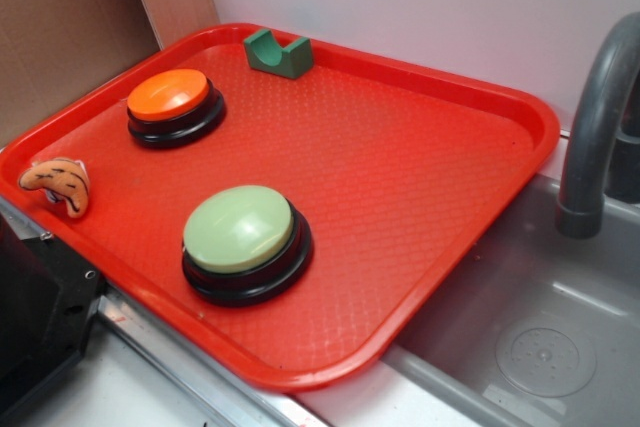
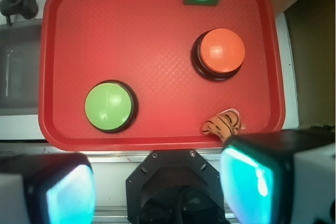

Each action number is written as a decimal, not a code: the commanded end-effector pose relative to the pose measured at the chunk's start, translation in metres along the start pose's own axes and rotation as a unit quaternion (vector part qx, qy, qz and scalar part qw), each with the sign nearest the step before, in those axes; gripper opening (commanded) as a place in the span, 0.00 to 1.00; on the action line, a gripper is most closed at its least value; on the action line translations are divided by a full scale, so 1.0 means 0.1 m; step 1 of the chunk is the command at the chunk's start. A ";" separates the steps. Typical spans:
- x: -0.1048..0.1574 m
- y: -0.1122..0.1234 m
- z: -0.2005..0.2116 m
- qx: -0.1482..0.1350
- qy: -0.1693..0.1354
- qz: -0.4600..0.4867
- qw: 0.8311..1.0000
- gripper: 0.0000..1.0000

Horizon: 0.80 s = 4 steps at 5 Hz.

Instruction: Push the green button.

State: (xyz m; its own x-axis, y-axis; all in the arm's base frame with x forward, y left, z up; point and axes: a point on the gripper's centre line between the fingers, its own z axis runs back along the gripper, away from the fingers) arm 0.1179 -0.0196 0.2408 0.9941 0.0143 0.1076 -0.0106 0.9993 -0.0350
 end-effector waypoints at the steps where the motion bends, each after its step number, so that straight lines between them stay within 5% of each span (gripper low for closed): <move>1: 0.00 0.00 0.00 0.000 0.000 0.000 1.000 1.00; 3: 0.19 -0.68 -0.60 0.003 0.049 -0.223 0.974 1.00; 4: 0.10 -0.81 -0.89 -0.013 0.022 -0.303 0.953 1.00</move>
State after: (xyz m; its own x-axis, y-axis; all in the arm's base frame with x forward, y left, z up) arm 0.1398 -0.0996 0.1485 0.8272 -0.5603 0.0428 0.5610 0.8278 -0.0068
